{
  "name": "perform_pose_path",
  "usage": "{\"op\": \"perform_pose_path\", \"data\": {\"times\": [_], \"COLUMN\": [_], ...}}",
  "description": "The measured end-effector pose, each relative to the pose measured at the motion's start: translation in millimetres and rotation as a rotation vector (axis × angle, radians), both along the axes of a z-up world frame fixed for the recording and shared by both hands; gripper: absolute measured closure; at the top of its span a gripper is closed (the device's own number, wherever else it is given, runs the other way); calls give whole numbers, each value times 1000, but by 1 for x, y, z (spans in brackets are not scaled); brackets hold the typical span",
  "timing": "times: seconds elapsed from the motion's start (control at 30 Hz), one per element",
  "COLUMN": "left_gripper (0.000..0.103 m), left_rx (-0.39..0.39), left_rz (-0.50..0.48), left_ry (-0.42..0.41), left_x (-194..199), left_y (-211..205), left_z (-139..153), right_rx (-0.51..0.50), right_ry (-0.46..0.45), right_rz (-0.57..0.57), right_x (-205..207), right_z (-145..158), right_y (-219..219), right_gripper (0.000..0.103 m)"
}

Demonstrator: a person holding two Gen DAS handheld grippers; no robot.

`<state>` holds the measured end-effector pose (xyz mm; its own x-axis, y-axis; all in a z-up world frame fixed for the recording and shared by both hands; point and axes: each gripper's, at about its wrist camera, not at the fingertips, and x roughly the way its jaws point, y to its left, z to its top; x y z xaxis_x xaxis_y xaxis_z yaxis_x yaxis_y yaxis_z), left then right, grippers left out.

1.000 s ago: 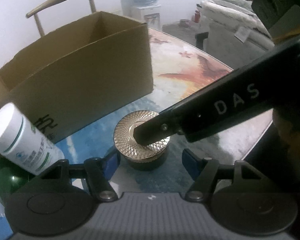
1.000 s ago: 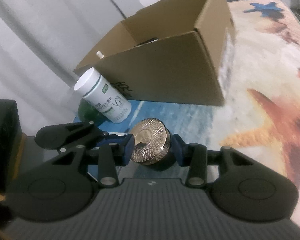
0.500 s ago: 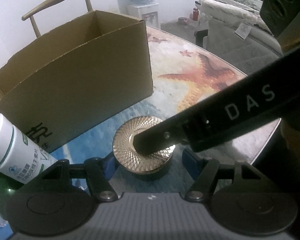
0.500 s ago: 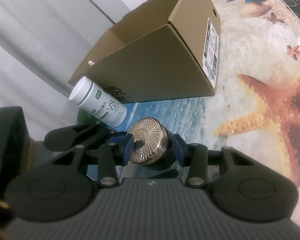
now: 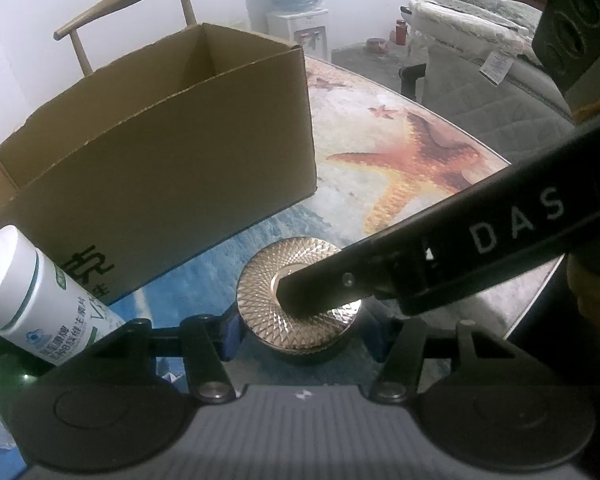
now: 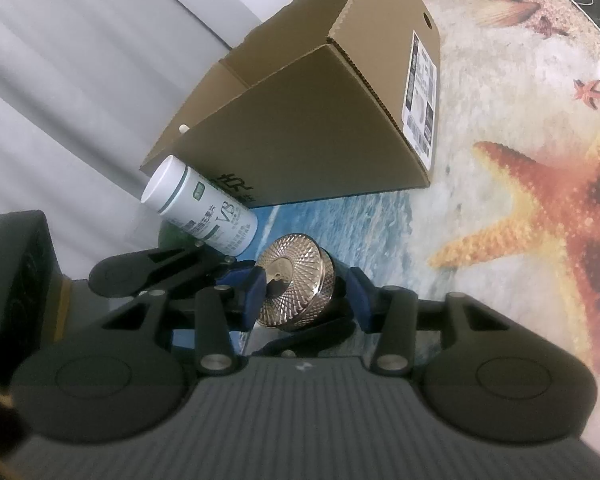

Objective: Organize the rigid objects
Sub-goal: 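Close the right tool on the gold-lidded jar, then carry the gold-lidded jar up over the box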

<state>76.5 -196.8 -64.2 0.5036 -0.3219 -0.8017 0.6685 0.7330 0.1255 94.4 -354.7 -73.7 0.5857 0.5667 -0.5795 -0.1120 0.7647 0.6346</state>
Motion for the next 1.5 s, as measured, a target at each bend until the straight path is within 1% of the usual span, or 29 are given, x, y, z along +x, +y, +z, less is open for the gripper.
{"op": "perform_pose_path", "data": {"times": [0.17, 0.33, 0.4, 0.47, 0.5, 0.63, 0.7, 0.77, 0.87, 0.97, 1.07, 1.17, 1.37, 1.43, 1.5], "left_gripper": [45, 46, 46, 46, 46, 46, 46, 46, 46, 46, 46, 46, 46, 46, 46], "left_rx": [1, -25, -41, -69, -80, -117, -116, -90, -81, -51, -6, 41, 77, 111, 143], "left_rz": [0, 5, 4, 8, 11, 39, 57, 78, 118, 159, 192, 228, 287, 294, 293], "left_ry": [-6, -48, -89, -135, -153, -216, -231, -239, -203, -134, -63, 22, 235, 275, 292], "left_x": [-4, -13, -18, -21, -18, -5, 9, 27, 60, 100, 136, 169, 219, 228, 231], "left_y": [0, 4, 8, 14, 11, 22, 25, 22, 30, 41, 48, 56, 74, 76, 75], "left_z": [5, 27, 41, 62, 71, 116, 135, 151, 166, 166, 151, 130, 83, 72, 64], "right_rx": [-3, -24, -48, -77, -92, -152, -172, -188, -180, -156, -107, -61, -3, 5, 7], "right_ry": [4, -26, -54, -92, -116, -239, -288, -329, -348, -315, -225, -105, 113, 172, 210], "right_rz": [-6, -10, -8, -2, 2, 38, 57, 84, 135, 178, 217, 247, 280, 289, 295], "right_x": [-6, -16, -20, -24, -25, -22, -13, 1, 34, 77, 127, 178, 256, 270, 279], "right_z": [3, 20, 34, 52, 64, 112, 134, 153, 174, 182, 174, 151, 96, 81, 69], "right_y": [4, 10, 15, 19, 21, 29, 35, 39, 47, 53, 60, 66, 80, 87, 94], "right_gripper": [59, 59, 59, 59, 59, 59, 59, 60, 60, 60, 60, 61, 61, 61, 61]}}
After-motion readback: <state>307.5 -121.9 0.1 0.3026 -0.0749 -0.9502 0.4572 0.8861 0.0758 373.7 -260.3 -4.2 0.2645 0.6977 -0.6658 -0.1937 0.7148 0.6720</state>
